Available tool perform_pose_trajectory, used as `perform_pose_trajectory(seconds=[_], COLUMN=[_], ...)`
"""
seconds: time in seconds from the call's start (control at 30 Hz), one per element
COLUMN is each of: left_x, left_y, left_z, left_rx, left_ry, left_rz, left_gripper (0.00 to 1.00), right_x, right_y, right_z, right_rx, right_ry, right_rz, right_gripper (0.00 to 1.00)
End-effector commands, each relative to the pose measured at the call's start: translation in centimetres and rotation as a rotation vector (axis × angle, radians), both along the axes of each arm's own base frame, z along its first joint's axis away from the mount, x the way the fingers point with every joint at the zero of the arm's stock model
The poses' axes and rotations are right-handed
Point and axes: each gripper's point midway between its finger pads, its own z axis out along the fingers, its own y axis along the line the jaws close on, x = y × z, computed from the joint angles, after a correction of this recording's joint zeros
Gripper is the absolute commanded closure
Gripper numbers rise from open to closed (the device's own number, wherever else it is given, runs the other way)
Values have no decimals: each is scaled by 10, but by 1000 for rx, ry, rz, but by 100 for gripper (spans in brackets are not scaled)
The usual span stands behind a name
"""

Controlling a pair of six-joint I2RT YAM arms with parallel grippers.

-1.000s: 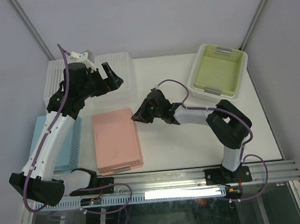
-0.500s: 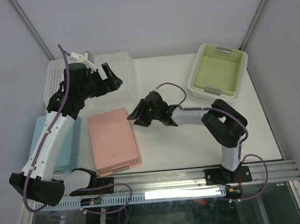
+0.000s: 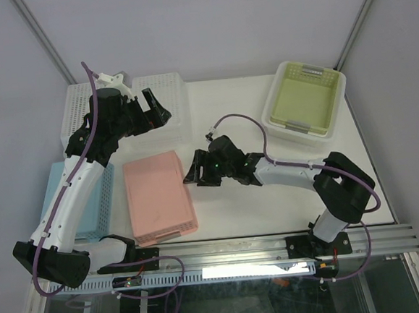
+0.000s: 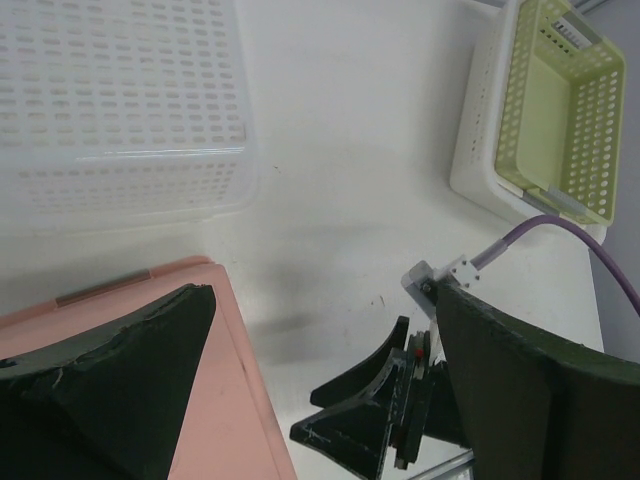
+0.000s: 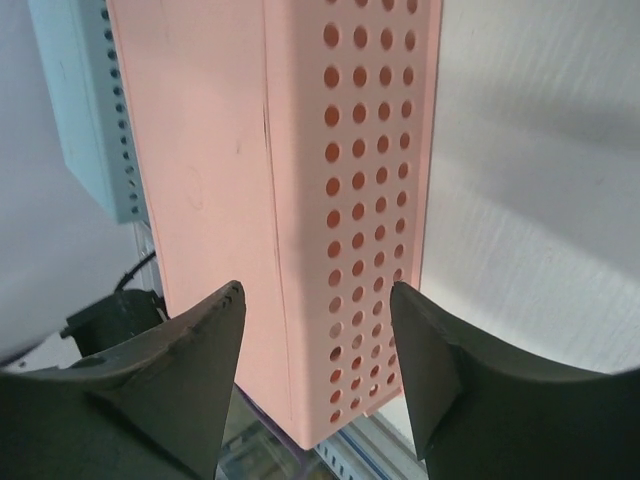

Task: Turn the large container upside down

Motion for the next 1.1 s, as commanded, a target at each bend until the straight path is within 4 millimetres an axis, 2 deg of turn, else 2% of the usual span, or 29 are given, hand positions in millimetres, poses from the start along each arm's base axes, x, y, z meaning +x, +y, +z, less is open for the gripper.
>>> perform_pose_trajectory(seconds=[0.0, 0.23, 0.47, 0.8, 1.07], left_x=[2, 2, 2, 0, 0], left_y=[-3, -4, -4, 0, -1], left_z=[18, 18, 17, 18, 16], left_rx=[-17, -22, -19, 1, -1], left_ry=[-57, -55, -55, -64, -58], left_rz=[-14, -15, -16, -15, -18], left_gripper=[1, 1, 1, 1, 1], right_x=[-22, -27, -17, 4, 0], right_y=[19, 34, 41, 65, 86], right_z=[7, -12, -19, -17, -14], right_rx=[1, -9, 20, 88, 143], right_ry=[-61, 0, 91, 158, 188], right_rz=[146, 141, -7, -133, -85], right_gripper=[37, 43, 63, 67, 68])
